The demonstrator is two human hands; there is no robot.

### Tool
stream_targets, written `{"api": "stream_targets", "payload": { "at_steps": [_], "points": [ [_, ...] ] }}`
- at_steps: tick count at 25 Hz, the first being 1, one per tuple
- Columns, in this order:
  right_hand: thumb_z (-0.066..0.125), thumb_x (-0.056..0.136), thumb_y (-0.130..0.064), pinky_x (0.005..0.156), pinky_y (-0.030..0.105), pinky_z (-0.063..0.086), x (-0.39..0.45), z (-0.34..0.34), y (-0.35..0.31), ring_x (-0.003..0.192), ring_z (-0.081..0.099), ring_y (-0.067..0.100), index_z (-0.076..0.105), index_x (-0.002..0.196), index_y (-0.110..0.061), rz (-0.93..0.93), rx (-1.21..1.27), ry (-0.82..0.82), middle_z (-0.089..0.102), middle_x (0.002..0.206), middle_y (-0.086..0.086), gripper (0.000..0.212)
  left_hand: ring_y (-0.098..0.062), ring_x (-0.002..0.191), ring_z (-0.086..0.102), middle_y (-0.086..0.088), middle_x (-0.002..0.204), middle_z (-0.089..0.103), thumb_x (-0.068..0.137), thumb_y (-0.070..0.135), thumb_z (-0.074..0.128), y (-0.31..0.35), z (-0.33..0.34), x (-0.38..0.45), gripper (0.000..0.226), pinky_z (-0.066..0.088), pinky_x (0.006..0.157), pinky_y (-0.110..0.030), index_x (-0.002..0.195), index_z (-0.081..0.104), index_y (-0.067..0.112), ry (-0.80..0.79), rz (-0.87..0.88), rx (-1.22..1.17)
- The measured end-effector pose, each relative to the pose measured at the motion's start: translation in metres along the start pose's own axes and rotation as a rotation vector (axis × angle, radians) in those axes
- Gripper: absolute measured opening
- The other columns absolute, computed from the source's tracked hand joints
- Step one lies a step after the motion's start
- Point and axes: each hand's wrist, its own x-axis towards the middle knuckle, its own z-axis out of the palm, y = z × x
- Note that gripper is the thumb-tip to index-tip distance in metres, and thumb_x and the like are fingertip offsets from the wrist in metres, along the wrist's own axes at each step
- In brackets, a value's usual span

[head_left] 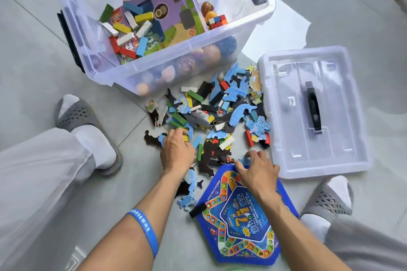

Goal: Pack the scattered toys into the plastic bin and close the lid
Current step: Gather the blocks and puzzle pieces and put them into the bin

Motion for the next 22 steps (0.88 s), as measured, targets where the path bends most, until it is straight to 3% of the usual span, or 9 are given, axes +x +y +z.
{"api": "stream_targets", "payload": {
  "at_steps": [2, 7, 12, 15, 17, 20, 22],
  "points": [
    [0.050, 0.087, -0.055, 0.085, 0.041, 0.036, 0.001, 0.004, -0.009, 0.099, 0.057, 0.025, 0.058, 0.110, -0.025, 0.027, 0.018, 0.031, 0.056, 0.113, 0.002, 0.039, -0.020, 0.106, 0.047, -0.003, 0.122, 0.053, 0.081, 0.008, 0.058, -0.007, -0.007, 0.008, 0.036, 0.042, 0.076, -0.031, 0.115, 0.055, 0.019, 0.063, -0.035, 0.014],
    [0.062, 0.083, -0.021, 0.088, 0.041, 0.042, 0.012, 0.001, -0.029, 0.086, 0.057, 0.024, 0.056, 0.100, -0.025, 0.027, 0.329, -0.115, 0.052, 0.110, 0.000, 0.019, -0.024, 0.113, 0.046, -0.003, 0.132, 0.050, 0.078, 0.009, 0.063, -0.026, -0.026, 0.025, 0.053, 0.045, 0.093, -0.037, 0.129, 0.050, 0.018, 0.064, 0.078, 0.058],
    [0.066, 0.086, -0.024, 0.084, 0.044, 0.052, 0.008, 0.003, -0.023, 0.091, 0.058, 0.022, 0.060, 0.100, -0.026, -0.073, 0.327, -0.107, 0.053, 0.106, -0.002, 0.015, -0.024, 0.133, 0.037, -0.003, 0.146, 0.042, 0.085, 0.010, 0.060, -0.019, -0.015, 0.032, 0.068, 0.036, 0.106, -0.037, 0.146, 0.033, 0.018, 0.008, 0.259, 0.208],
    [0.073, 0.083, -0.030, 0.080, 0.042, 0.053, 0.015, 0.001, -0.019, 0.090, 0.056, 0.019, 0.061, 0.096, -0.027, -0.074, 0.410, -0.156, 0.051, 0.101, -0.005, 0.018, -0.026, 0.108, 0.053, -0.003, 0.116, 0.062, 0.084, 0.004, 0.061, -0.013, -0.015, 0.040, 0.057, 0.041, 0.082, -0.035, 0.135, 0.039, 0.020, 0.023, 0.255, 0.268],
    [0.073, 0.085, -0.031, 0.074, 0.038, 0.051, 0.016, 0.002, -0.016, 0.088, 0.056, 0.019, 0.062, 0.093, -0.026, -0.151, 0.340, -0.120, 0.051, 0.097, -0.006, 0.014, -0.027, 0.093, 0.059, -0.005, 0.099, 0.064, 0.087, 0.006, 0.061, -0.011, -0.018, 0.040, 0.043, 0.037, 0.068, -0.033, 0.123, 0.043, 0.021, 0.015, 0.220, 0.215],
    [0.069, 0.088, -0.027, 0.070, 0.036, 0.046, 0.008, 0.008, -0.015, 0.084, 0.052, 0.020, 0.062, 0.101, -0.024, -0.339, 0.182, 0.027, 0.057, 0.095, -0.004, 0.015, -0.021, 0.090, 0.056, -0.006, 0.113, 0.065, 0.088, 0.007, 0.057, -0.013, -0.017, 0.042, 0.038, 0.034, 0.071, -0.028, 0.121, 0.048, 0.023, -0.014, 0.008, -0.111],
    [0.069, 0.088, -0.023, 0.072, 0.034, 0.045, 0.009, 0.010, -0.018, 0.085, 0.049, 0.019, 0.062, 0.103, -0.023, -0.392, 0.132, 0.017, 0.057, 0.098, -0.003, 0.016, -0.016, 0.090, 0.048, -0.005, 0.114, 0.064, 0.085, 0.006, 0.055, -0.015, -0.017, 0.042, 0.029, 0.029, 0.072, -0.024, 0.109, 0.053, 0.024, -0.017, -0.148, -0.345]
  ]
}}
